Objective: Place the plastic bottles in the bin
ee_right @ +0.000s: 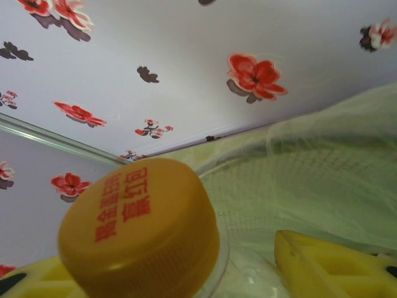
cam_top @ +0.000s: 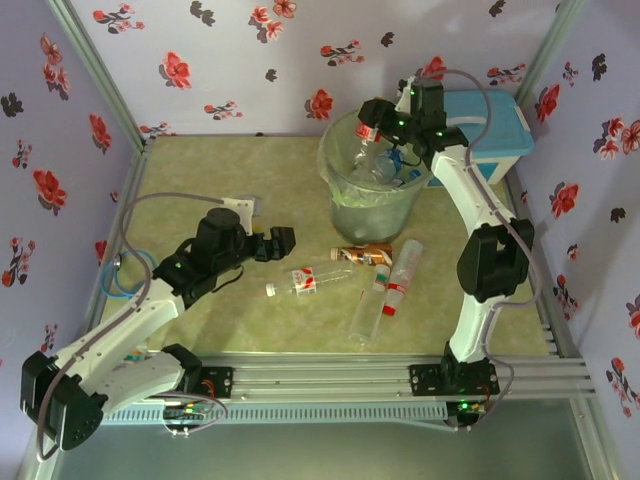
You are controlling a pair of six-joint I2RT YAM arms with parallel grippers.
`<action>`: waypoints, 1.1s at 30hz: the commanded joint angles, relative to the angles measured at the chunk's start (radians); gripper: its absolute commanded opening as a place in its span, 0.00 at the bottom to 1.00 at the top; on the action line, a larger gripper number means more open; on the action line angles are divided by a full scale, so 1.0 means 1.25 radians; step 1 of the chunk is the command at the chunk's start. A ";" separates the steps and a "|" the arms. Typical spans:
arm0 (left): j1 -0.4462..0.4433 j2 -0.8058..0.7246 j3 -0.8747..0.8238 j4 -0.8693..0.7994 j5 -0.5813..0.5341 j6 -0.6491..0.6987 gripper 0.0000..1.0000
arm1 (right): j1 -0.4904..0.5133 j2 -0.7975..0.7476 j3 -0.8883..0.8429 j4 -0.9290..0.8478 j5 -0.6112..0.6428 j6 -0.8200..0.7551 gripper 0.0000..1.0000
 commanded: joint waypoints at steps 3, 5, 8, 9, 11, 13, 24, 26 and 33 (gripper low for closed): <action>-0.010 0.022 0.003 -0.012 -0.018 0.021 0.96 | 0.005 0.006 -0.046 0.060 -0.029 0.089 0.36; -0.012 0.033 0.009 -0.014 -0.017 0.021 0.97 | 0.004 0.010 -0.062 0.075 -0.033 0.109 0.38; -0.017 0.047 0.018 -0.016 -0.017 0.026 0.97 | 0.005 0.014 -0.068 0.076 -0.042 0.116 0.51; -0.017 0.050 0.022 -0.018 -0.017 0.027 0.97 | 0.004 0.011 -0.069 0.075 -0.042 0.111 0.53; -0.022 0.056 0.026 -0.025 -0.019 0.030 0.97 | 0.004 -0.004 -0.062 0.053 -0.031 0.086 0.59; -0.024 0.061 0.028 -0.029 -0.020 0.032 0.97 | 0.003 -0.024 -0.042 0.007 -0.004 0.042 0.66; -0.032 0.105 0.053 -0.027 -0.023 0.049 0.98 | -0.022 -0.125 0.016 -0.186 0.133 -0.134 0.83; -0.034 0.115 0.057 -0.024 -0.023 0.052 0.98 | -0.020 -0.130 0.016 -0.191 0.134 -0.145 0.78; -0.045 0.138 0.074 -0.026 -0.025 0.062 0.98 | 0.016 -0.057 0.076 -0.244 0.147 -0.197 0.51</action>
